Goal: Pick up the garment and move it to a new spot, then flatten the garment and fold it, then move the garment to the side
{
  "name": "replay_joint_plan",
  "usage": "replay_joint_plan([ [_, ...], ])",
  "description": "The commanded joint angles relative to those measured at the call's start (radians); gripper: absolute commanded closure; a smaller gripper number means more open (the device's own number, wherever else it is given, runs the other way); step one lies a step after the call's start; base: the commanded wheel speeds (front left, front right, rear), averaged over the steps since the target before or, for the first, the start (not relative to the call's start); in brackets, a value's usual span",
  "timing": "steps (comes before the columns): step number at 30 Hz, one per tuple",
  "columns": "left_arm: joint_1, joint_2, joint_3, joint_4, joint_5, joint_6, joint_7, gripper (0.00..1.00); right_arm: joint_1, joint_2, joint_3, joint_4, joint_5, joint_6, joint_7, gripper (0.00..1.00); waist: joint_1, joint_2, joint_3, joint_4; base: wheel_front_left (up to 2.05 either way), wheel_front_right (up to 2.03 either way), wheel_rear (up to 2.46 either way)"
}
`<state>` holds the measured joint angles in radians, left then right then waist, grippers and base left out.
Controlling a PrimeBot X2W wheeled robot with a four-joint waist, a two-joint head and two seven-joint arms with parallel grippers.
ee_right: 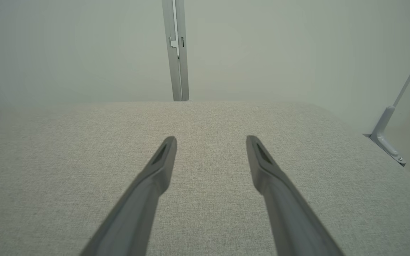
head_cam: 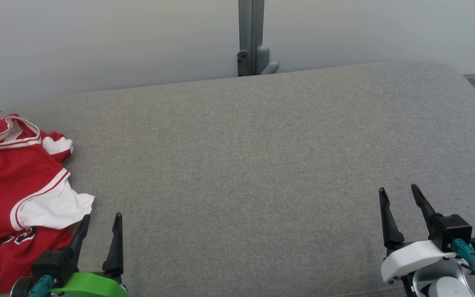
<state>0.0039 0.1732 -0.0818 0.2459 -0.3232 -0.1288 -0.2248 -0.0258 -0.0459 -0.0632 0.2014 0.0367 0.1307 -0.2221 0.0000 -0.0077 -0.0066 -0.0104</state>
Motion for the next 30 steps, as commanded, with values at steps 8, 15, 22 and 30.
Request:
replay_joint_plan([
  [8,-0.001,0.005,0.024,0.036,0.054,-0.003,-0.022,0.0,0.015,-0.006,-0.011,-0.001,-0.061,0.0,-0.024,0.0,0.0,0.007,0.0,-0.001,0.0,0.0,0.0],
  [15,0.002,0.002,0.037,0.051,0.092,-0.003,-0.036,0.0,0.022,-0.006,-0.029,0.002,-0.102,0.0,-0.037,0.0,0.0,0.0074,0.0,-0.004,0.0,0.0,0.0],
  [22,0.008,-0.002,0.043,0.057,0.116,-0.003,-0.041,0.0,0.024,-0.006,-0.031,0.003,-0.134,0.0,-0.044,0.0,0.0,0.0077,0.0,-0.01,0.0,0.0,0.0],
  [30,0.0,-0.004,0.045,0.063,0.1,-0.003,-0.041,0.0,0.026,-0.006,-0.036,0.003,-0.125,0.0,-0.044,0.0,0.0,0.0077,0.002,-0.012,0.0,0.0,0.0],
])
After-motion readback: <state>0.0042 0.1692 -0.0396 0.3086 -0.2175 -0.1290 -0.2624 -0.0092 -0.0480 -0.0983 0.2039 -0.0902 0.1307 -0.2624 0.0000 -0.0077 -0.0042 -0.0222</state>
